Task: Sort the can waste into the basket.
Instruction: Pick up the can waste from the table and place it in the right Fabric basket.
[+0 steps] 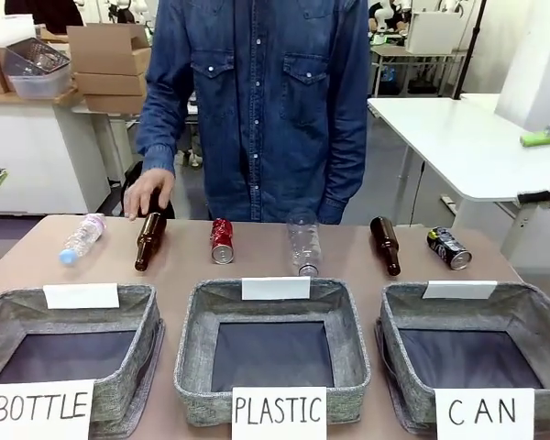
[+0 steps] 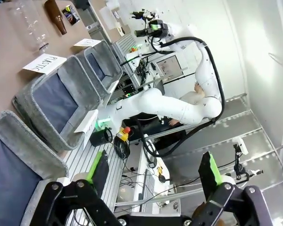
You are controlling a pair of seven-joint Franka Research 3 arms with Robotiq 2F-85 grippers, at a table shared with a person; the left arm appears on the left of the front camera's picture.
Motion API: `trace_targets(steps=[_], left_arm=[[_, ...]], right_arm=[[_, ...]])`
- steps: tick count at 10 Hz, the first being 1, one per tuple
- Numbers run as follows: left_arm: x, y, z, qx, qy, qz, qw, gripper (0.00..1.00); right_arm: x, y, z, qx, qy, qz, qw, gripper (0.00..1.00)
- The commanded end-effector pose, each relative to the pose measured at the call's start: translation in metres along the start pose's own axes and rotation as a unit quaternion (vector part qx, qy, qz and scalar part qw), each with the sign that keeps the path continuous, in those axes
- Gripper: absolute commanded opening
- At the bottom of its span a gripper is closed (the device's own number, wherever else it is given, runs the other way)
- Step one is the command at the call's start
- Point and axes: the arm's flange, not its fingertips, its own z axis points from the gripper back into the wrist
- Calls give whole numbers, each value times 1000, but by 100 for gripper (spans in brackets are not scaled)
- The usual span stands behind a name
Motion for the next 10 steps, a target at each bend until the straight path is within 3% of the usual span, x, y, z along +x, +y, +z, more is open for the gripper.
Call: trace_targets(steps=[1,2,3,4,5,6,7,8,9,10], left_arm=[[-1,0,0,-3,7,-13,1000,100],[-1,0,0,-3,7,-13,1000,100],[-1,0,0,-3,7,-13,1000,100],[-1,0,0,-3,7,-13,1000,100],[-1,0,0,-3,7,-13,1000,100],[-1,0,0,-3,7,-13,1000,100],[-1,0,0,-3,7,-13,1000,100],[-1,0,0,-3,7,-13,1000,100],[-1,0,0,-3,7,-13,1000,100],[-1,0,0,-3,7,-13,1000,100]], right_arm=[[20,0,-20,-260,14,64,963,100],[24,-4,-31,-343,22,61,937,100],[25,-6,-34,-367,19,58,928,100],[23,-7,-27,-365,-26,35,930,100],[16,2,-14,-245,-91,34,965,100],[28,-4,-31,-313,-7,69,947,100],[28,-4,-31,-313,-7,69,947,100],[27,-2,-19,-309,-37,56,949,100],[31,-1,-29,-376,-73,35,923,100],[54,-4,-39,-381,-91,45,919,100]])
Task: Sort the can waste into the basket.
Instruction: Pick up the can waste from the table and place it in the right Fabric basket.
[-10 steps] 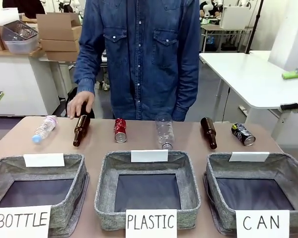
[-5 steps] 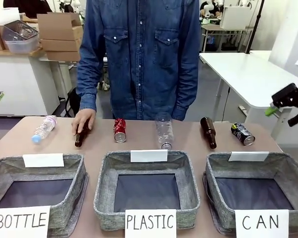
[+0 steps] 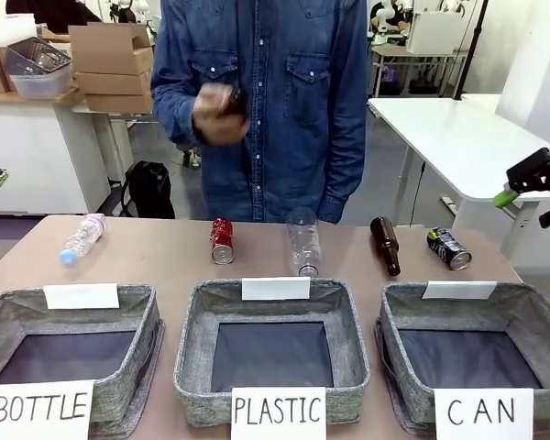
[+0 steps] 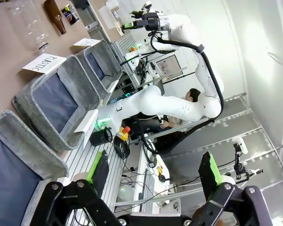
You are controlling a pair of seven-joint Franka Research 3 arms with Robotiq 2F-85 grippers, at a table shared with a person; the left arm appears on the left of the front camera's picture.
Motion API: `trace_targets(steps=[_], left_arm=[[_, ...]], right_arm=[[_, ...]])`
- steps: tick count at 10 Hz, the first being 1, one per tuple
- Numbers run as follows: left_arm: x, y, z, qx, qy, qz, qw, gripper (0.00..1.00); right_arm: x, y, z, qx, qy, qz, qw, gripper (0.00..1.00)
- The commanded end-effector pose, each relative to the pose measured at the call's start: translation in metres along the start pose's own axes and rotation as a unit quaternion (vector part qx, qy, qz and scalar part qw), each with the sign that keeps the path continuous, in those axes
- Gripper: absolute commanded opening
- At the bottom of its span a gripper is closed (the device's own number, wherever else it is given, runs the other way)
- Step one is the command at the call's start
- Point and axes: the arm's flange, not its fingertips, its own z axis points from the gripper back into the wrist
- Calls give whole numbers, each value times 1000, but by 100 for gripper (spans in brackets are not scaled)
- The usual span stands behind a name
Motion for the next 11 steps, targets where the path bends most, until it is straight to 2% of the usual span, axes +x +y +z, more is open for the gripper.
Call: trace_targets(steps=[1,2,4,5,8,9,11], left_arm=[[-1,-2,0,-2,6,-12,1000,100],[-1,-2,0,-2,6,-12,1000,100],[-1,-2,0,-2,6,-12,1000,100],[-1,-2,0,-2,6,-12,1000,100],[-1,-2,0,-2,6,-12,1000,100],[-1,-2,0,-2,6,-12,1000,100],[-1,-2,0,-2,6,-12,1000,100]], right_arm=[[38,7,-37,-73,-22,-5,997,100],[75,3,-81,-131,-28,0,991,100],[114,-5,-137,-110,20,26,993,100],[127,-12,-158,-123,33,18,992,100],[150,-30,-222,-137,76,16,988,100],[155,-36,-239,-121,91,14,988,100],[160,-39,-258,-124,100,3,987,100]])
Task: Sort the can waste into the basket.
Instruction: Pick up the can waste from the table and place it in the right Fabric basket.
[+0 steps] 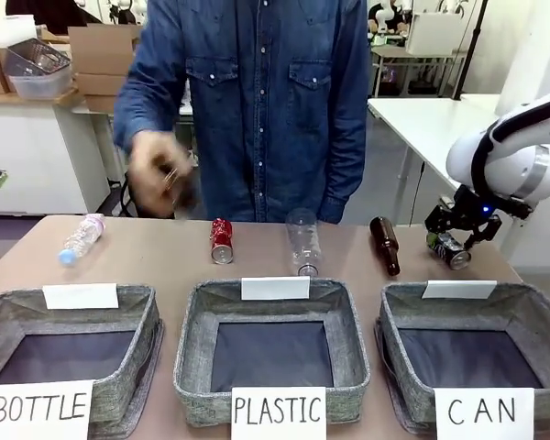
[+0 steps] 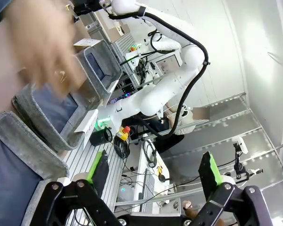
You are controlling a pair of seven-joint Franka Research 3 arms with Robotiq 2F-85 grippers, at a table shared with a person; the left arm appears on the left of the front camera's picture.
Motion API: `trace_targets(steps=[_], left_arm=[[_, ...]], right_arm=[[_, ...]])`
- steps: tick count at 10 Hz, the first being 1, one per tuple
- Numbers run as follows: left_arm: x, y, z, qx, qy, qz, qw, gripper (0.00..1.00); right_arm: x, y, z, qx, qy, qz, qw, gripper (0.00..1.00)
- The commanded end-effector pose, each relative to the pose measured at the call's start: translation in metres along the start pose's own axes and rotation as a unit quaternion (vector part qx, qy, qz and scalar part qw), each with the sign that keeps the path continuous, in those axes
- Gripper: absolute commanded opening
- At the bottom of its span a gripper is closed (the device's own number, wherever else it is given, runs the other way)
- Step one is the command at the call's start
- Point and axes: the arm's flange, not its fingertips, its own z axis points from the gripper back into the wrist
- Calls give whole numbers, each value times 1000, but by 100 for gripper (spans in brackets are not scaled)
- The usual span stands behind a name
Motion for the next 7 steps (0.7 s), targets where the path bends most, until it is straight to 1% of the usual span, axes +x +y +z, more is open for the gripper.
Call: trace_targets(steps=[1,2,3,4,5,6,7], left_arm=[[0,0,0,0,0,0,1000,100],[-7,-23,27,41,51,-8,998,100],[-19,-42,53,66,105,-21,992,100],[-35,-54,77,79,124,-24,989,100],[-45,-58,87,94,120,-38,988,100],[-46,-55,86,119,103,-53,986,100],[-36,-53,66,86,105,-2,991,100]], right_arm=[[12,8,2,-15,9,-9,1000,100],[14,12,0,-15,10,-5,1000,100],[17,17,-2,-24,12,5,1000,100],[19,22,-6,-23,17,14,999,100],[21,23,-7,-23,20,17,999,100],[23,24,-8,-29,22,19,999,100],[24,25,-7,-36,24,20,999,100]])
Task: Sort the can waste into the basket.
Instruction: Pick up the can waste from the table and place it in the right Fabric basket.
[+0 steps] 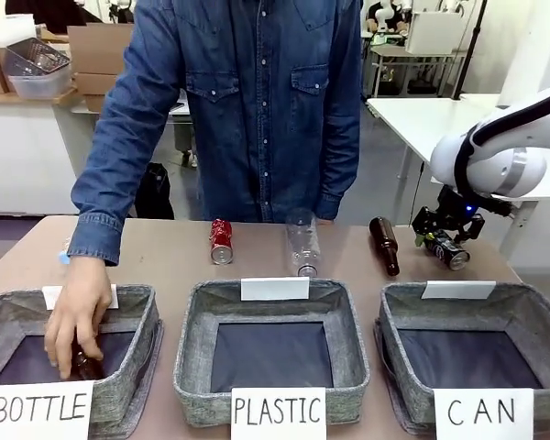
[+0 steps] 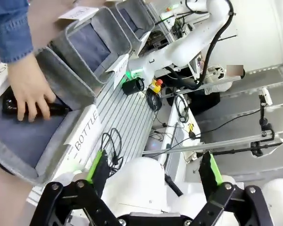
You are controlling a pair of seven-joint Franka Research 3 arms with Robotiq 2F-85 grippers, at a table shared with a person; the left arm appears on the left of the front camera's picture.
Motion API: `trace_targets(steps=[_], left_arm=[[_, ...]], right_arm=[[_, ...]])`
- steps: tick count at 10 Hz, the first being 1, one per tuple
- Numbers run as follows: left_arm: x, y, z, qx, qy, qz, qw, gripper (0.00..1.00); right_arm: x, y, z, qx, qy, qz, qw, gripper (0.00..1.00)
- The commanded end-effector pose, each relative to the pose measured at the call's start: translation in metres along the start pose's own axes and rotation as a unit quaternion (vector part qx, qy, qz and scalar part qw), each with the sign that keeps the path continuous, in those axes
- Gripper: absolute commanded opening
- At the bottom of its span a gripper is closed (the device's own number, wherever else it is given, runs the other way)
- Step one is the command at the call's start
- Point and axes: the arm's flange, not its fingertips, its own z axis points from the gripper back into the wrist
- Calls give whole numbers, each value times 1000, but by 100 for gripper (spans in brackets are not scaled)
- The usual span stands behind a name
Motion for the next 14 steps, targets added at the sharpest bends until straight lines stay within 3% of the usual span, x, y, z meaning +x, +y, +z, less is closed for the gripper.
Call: trace_targets(steps=[1,3,4,5,6,8,9,11,14], left_arm=[[14,2,-14,-20,-3,16,1000,100],[14,2,-14,-20,-3,16,1000,100],[14,2,-14,-20,-3,16,1000,100],[14,2,-14,-20,-3,16,1000,100],[14,2,-14,-20,-3,16,1000,100],[14,2,-14,-20,-3,16,1000,100],[14,2,-14,-20,-3,16,1000,100],[14,2,-14,-20,-3,16,1000,100],[11,5,-12,-18,7,9,1000,100]], right_arm=[[8,3,4,-38,11,-14,999,100],[7,4,2,-54,19,-22,998,100],[5,4,1,-60,27,-28,997,52],[4,5,0,-61,39,-14,997,40],[4,5,-1,-66,41,-14,997,0],[2,1,-3,-76,46,-11,996,0],[0,0,-4,-78,47,-13,996,14],[-2,-4,-4,-75,48,-18,996,0],[-4,-5,17,-30,46,-15,998,0]])
